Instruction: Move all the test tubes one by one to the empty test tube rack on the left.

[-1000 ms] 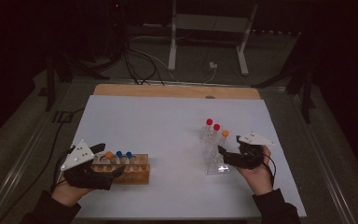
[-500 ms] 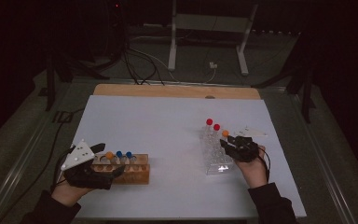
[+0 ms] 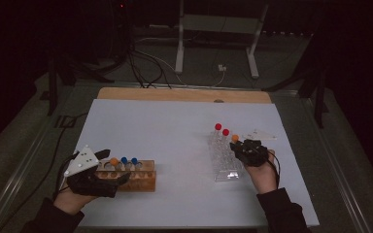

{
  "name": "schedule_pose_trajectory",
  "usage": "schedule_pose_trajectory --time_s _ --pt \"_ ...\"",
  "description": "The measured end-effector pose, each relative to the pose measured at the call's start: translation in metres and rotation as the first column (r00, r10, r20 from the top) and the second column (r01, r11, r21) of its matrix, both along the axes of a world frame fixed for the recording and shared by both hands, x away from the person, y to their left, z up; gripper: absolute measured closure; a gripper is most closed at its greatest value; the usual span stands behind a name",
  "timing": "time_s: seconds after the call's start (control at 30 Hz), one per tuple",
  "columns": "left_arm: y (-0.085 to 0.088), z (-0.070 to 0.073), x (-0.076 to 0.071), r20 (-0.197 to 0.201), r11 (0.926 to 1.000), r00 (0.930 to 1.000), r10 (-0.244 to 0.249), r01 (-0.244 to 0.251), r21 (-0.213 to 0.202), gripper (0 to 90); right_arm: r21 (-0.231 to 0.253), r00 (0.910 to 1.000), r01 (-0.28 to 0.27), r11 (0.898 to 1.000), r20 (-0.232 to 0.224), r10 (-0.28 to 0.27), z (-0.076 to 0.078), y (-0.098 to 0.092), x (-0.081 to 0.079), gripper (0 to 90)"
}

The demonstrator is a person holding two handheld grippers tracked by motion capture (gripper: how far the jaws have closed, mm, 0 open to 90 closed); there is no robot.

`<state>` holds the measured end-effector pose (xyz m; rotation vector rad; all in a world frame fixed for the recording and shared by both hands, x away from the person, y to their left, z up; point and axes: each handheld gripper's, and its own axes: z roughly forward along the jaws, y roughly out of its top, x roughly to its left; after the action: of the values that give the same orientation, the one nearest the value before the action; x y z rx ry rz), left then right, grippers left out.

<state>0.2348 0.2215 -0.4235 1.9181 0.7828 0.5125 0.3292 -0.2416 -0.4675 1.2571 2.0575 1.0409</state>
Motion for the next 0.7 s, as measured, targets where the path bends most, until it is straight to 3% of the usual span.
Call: schedule_pose_trajectory --time_s 0.3,0.7 --pt "-0.001 0.001 -0.001 0.0 1.0 1.0 -0.003 0.003 -0.003 1.9 0.009 0.9976 -0.006 1.0 0.068 0.005 0.022 -0.003 -0.012 75.4" --pt "-0.004 0.004 -0.002 0.0 0.9998 0.9998 -0.021 0.021 -0.006 1.9 0.028 0.9868 -0.044 0.999 0.157 0.039 0.052 -0.002 -0.038 75.3"
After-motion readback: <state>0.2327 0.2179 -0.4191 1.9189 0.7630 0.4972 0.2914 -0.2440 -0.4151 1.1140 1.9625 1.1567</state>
